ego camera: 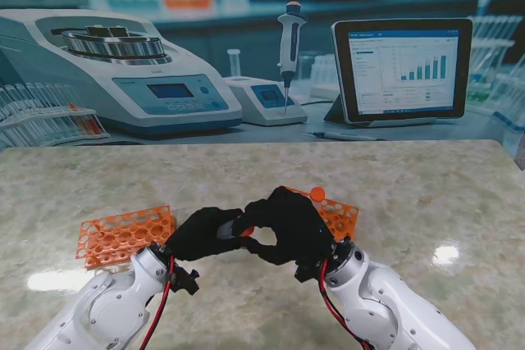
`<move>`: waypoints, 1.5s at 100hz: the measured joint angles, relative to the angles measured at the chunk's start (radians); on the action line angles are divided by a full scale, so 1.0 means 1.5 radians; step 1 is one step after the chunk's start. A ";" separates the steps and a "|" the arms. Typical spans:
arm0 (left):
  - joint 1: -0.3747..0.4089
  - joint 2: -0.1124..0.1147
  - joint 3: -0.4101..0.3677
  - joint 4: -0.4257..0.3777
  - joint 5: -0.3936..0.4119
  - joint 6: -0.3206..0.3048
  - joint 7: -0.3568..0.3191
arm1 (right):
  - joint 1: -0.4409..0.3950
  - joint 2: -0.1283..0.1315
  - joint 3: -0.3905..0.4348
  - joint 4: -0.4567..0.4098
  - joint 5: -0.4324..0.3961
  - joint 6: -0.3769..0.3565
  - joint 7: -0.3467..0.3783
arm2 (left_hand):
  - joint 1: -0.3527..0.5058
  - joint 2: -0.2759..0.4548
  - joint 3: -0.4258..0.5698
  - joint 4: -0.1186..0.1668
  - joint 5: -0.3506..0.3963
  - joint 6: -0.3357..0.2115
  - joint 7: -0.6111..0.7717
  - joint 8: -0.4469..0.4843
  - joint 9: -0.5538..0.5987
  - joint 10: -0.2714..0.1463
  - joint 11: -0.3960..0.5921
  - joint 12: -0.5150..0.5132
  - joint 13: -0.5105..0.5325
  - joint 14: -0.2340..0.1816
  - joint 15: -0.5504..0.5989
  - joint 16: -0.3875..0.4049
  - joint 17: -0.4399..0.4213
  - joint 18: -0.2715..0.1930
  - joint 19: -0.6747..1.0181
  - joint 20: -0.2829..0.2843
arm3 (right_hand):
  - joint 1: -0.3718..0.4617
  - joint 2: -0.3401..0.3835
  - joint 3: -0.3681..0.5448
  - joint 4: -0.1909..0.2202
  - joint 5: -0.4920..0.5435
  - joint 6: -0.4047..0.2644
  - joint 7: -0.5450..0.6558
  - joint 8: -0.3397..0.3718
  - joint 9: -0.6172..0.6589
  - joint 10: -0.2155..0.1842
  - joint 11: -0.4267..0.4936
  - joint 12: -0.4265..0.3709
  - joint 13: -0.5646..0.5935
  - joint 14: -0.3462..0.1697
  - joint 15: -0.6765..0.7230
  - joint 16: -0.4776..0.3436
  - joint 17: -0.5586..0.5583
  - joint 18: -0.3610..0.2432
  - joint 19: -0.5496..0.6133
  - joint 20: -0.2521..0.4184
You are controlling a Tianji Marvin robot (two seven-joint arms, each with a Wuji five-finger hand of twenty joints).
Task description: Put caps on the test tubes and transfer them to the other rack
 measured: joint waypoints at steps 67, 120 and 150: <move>0.000 -0.001 -0.001 -0.002 0.000 -0.001 0.000 | -0.006 0.000 0.009 -0.001 -0.004 -0.007 0.000 | 0.000 0.000 0.000 0.000 0.000 0.000 0.000 0.000 0.000 -0.001 0.000 0.000 0.000 0.000 0.000 0.000 0.000 -0.001 0.000 -0.001 | -0.061 0.058 -0.051 0.016 -0.011 0.007 -0.098 0.017 -0.062 -0.034 -0.033 -0.062 -0.079 0.024 -0.064 -0.031 -0.077 0.022 -0.027 -0.001; 0.000 -0.001 -0.001 -0.002 0.000 -0.001 0.000 | -0.012 0.001 0.014 -0.002 -0.013 0.003 -0.013 | 0.000 0.000 -0.001 0.000 0.000 0.000 0.000 0.000 0.000 -0.001 0.000 0.000 0.000 0.000 0.000 0.000 0.000 -0.001 0.000 -0.005 | -0.080 0.090 -0.080 0.045 -0.025 -0.029 -0.157 0.015 -0.107 -0.051 -0.066 -0.096 -0.122 0.046 -0.083 -0.053 -0.133 0.037 -0.054 -0.001; -0.001 -0.001 -0.001 -0.002 0.000 -0.001 -0.001 | -0.017 0.001 0.020 -0.004 -0.016 0.009 -0.020 | 0.000 0.000 -0.001 0.000 0.000 0.000 0.000 0.000 0.000 -0.002 0.000 0.000 0.000 0.000 0.000 0.000 0.000 -0.001 0.000 -0.005 | -0.096 0.122 -0.087 0.082 -0.058 -0.011 -0.201 0.013 -0.147 -0.051 -0.086 -0.118 -0.163 0.066 -0.127 -0.077 -0.159 0.046 -0.071 -0.001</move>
